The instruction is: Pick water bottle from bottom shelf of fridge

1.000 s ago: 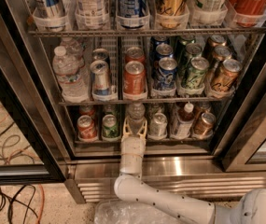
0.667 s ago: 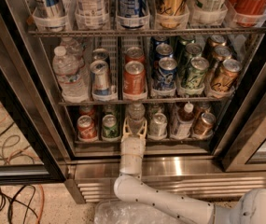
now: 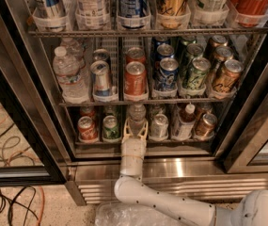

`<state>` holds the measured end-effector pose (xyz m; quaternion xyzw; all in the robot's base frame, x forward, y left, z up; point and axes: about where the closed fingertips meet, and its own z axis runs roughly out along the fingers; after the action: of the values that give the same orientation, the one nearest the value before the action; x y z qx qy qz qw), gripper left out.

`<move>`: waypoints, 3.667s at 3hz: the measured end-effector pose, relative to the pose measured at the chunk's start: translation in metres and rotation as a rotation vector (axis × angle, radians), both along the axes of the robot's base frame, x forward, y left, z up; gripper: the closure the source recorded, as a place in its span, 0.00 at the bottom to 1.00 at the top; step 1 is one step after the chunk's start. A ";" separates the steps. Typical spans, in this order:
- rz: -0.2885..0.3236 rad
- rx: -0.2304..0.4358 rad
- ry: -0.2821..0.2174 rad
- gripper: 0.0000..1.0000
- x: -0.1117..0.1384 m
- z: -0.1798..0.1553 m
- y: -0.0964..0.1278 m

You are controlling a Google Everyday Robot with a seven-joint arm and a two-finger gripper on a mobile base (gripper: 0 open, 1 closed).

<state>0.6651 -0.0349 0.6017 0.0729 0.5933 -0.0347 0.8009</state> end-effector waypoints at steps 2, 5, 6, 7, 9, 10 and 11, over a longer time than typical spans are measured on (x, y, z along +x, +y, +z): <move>0.015 0.009 0.015 1.00 -0.030 0.007 0.006; 0.025 -0.014 0.025 1.00 -0.079 0.033 0.010; 0.035 -0.031 0.013 1.00 -0.084 0.044 0.009; 0.035 -0.031 0.013 1.00 -0.084 0.040 0.009; 0.109 -0.071 0.078 1.00 -0.122 0.045 0.014; 0.109 -0.071 0.078 1.00 -0.122 0.045 0.014; 0.148 -0.102 0.088 1.00 -0.136 0.062 0.014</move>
Offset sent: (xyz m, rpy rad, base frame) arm -0.1403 0.0276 0.0299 0.0417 0.0881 0.0687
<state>0.5293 -0.0205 0.6634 -0.0134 0.6293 -0.0088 0.7770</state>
